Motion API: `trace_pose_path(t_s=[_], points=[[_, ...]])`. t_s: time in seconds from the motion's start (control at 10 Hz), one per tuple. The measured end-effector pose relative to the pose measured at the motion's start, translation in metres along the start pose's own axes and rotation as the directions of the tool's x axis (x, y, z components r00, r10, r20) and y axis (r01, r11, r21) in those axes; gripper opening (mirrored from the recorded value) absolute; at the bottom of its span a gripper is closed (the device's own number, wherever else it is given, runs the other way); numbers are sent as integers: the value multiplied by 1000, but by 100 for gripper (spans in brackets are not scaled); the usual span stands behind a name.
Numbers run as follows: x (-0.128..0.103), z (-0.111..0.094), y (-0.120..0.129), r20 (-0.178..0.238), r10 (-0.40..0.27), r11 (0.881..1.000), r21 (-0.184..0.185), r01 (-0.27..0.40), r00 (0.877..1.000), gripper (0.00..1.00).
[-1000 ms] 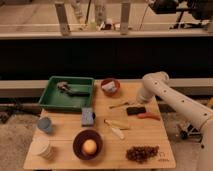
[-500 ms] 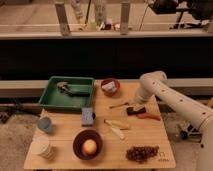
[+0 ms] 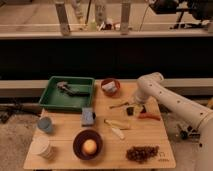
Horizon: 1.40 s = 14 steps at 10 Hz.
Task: Place eraser in red bowl
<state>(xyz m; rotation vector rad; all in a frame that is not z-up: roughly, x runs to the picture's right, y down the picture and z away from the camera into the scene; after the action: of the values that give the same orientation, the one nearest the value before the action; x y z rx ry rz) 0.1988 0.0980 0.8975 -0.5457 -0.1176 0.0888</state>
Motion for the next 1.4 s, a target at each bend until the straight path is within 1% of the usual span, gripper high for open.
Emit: trace_pose_path(t_s=[0.2,0.4,0.6,0.9,1.0,1.1,1.2,1.4], points=[[2,3,1,5,13,1000,2,-13,1000,80],[8,4,2,16,39,999,5,-39,999,80],[8,7,3,25,42,999,1,-42,999,80],[10,8,3,24,47,999,-1,-47,999,80],[10,10,2,30,53,999,-6,-53,998,80],[10,14,3,46,58,998,-16,-57,997,80],[12,17,2,54,70,997,-18,-69,996,80],[11,20,2,57,74,997,-17,-73,996,80]])
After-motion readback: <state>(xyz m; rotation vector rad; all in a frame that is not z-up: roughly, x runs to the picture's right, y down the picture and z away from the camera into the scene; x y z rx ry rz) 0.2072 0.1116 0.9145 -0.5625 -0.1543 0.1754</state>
